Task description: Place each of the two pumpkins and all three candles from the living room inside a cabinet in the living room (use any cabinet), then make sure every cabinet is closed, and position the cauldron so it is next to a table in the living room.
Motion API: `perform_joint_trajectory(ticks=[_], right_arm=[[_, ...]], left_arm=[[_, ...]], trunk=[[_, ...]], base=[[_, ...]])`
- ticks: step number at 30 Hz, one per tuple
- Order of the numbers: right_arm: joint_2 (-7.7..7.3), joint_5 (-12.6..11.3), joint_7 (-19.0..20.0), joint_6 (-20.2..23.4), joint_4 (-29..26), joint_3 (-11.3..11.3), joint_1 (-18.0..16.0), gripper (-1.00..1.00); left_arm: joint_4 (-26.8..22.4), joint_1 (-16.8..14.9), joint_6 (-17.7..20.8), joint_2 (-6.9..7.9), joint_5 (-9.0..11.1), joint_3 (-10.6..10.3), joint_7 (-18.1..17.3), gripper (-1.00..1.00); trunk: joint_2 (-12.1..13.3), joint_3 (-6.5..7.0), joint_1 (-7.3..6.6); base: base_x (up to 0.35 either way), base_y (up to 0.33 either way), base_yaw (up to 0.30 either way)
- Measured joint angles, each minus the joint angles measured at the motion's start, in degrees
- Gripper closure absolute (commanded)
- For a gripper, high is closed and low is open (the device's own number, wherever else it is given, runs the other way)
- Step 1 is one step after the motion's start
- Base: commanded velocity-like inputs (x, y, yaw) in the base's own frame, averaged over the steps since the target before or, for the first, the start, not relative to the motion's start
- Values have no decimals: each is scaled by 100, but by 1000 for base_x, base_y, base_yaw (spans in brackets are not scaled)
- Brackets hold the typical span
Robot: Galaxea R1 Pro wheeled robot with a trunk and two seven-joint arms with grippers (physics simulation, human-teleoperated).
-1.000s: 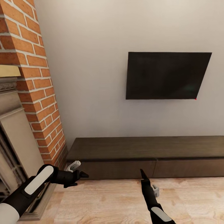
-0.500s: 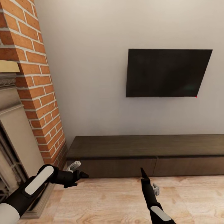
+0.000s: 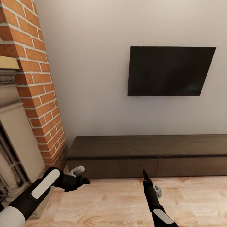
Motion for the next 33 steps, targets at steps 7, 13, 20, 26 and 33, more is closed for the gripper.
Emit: perform_joint_trajectory(ticks=[7, 13, 20, 26, 33], right_arm=[[18, 13, 16, 5, 2, -2, -2, -100], [-1, -15, -1, 5, 53, -16, 1, -100], [-9, -35, -42, 8, 80, -18, 0, -100], [-9, -36, -67, 13, 95, -25, -3, -100], [-9, -36, -75, 17, 103, -26, -1, -100]], left_arm=[[-19, 0, 2, -285, -209, 30, 663, -100], [-15, 0, 1, -296, -187, 58, 656, -100], [-14, 0, 2, -298, -183, 56, 653, -100], [-14, 0, 2, -298, -183, 55, 653, -100], [-14, -1, 2, -298, -183, 62, 645, -100]], trunk=[[-281, -126, 154], [-522, -233, 286], [-802, -359, 439], [-1043, -467, 571], [-1324, -592, 725]], base=[[0, 0, 0], [0, 0, 0], [0, 0, 0], [0, 0, 0], [0, 0, 0]])
